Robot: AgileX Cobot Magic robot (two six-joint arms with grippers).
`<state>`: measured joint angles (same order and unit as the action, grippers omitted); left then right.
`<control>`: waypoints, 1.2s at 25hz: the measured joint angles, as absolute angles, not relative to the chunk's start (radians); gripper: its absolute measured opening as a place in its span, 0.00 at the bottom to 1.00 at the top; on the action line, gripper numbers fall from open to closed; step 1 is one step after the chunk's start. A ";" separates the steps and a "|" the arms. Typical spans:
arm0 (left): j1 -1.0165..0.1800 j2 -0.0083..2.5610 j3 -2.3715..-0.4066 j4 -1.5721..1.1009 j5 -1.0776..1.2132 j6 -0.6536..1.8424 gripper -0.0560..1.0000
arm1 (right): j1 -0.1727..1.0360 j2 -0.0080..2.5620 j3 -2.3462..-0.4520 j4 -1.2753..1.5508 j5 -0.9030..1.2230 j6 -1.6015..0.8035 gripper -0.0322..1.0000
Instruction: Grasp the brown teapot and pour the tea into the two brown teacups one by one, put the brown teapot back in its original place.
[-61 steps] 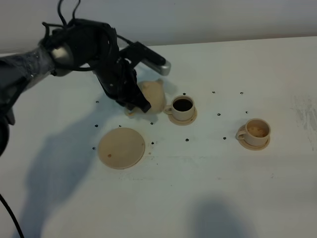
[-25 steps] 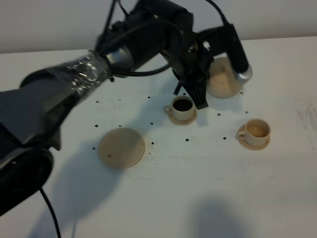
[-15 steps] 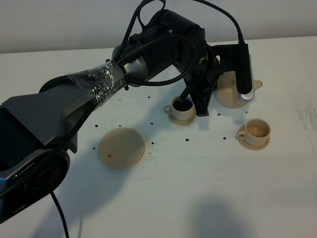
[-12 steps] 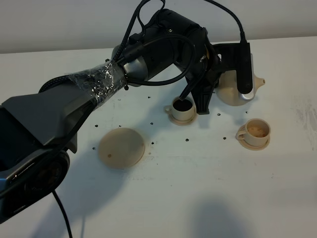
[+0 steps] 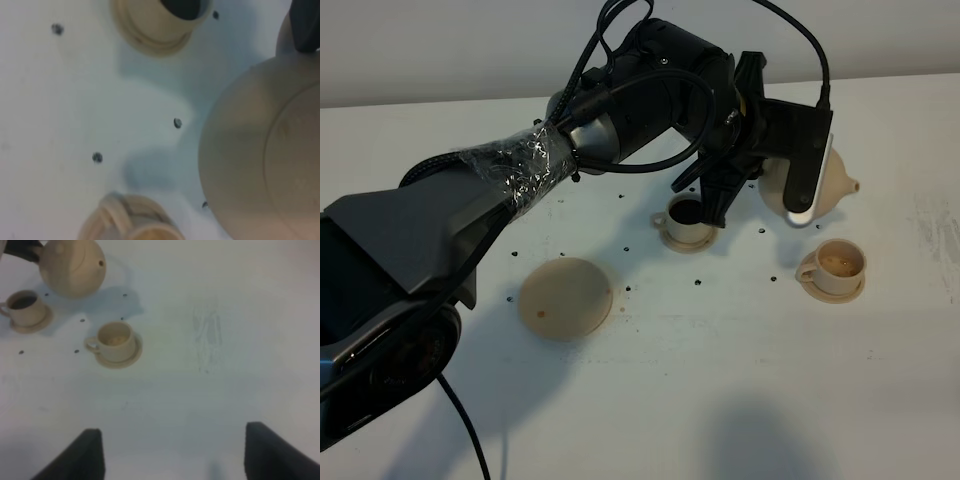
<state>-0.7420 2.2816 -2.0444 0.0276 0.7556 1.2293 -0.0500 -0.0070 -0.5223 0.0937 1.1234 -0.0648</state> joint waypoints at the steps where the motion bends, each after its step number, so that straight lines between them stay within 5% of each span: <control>1: -0.742 2.282 -2.044 0.028 0.756 1.253 0.14 | -0.050 -0.007 -0.522 0.094 1.123 -0.065 0.59; 30: -0.744 2.322 -2.047 0.026 0.648 1.655 0.14 | -0.050 -0.007 -0.522 0.094 1.123 -0.065 0.59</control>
